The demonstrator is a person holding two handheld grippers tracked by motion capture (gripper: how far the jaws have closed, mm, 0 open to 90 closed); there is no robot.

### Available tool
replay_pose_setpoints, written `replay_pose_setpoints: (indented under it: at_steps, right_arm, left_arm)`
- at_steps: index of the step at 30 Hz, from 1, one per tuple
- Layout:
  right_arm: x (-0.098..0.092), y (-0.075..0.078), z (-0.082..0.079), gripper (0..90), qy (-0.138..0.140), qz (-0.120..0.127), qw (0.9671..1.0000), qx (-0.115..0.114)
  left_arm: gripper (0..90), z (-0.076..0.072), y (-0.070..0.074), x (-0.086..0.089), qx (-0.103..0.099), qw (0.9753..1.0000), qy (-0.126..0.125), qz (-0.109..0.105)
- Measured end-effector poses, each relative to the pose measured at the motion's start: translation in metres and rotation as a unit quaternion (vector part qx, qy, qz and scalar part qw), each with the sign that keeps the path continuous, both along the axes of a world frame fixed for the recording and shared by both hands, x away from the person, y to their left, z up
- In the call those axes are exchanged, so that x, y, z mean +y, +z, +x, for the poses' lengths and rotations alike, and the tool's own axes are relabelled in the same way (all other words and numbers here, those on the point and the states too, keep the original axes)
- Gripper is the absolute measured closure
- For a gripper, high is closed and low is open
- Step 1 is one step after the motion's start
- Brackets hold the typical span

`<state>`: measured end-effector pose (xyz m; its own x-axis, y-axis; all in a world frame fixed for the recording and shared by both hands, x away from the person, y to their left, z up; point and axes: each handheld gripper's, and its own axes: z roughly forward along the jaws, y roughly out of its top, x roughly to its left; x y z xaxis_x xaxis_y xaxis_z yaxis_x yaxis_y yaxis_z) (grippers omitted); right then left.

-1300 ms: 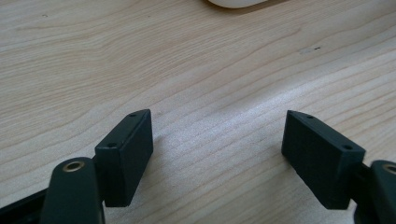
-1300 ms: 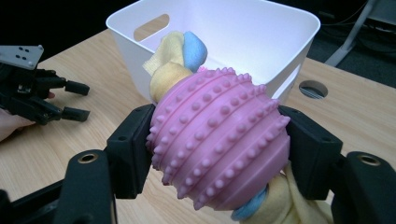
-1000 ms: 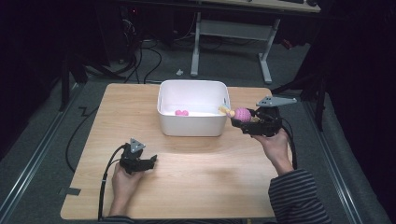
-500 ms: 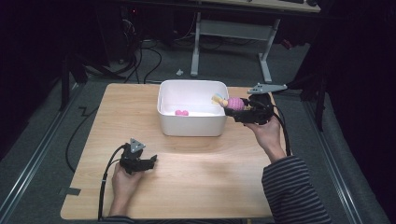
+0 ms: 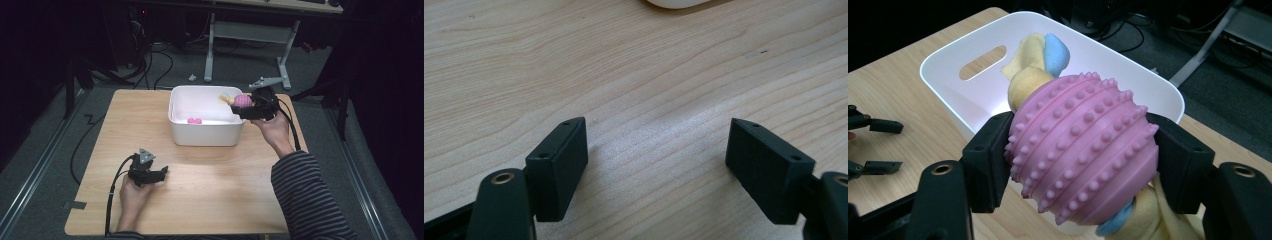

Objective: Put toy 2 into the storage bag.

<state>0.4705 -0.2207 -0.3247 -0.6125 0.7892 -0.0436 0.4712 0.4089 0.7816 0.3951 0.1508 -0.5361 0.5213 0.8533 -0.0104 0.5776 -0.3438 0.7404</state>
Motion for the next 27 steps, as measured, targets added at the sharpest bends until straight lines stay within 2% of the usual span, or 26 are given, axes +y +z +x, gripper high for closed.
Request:
replay_pose_setpoints:
  at_steps: [6,16,27]
  right_arm:
    - [0.009,-0.008,0.013,33.2,-0.002,-0.009,0.9997,0.021]
    - [0.017,-0.025,0.026,33.2,-0.009,-0.043,0.9983,0.039]
    - [0.020,-0.038,0.035,32.8,-0.028,-0.079,0.9945,0.063]
  left_arm:
    - [25.2,0.000,0.000,0.000,0.000,1.0000,0.000,0.000]
    - [25.2,0.000,0.000,0.000,0.000,1.0000,0.000,0.001]
    - [25.2,0.000,0.000,0.000,0.000,1.0000,0.000,0.000]
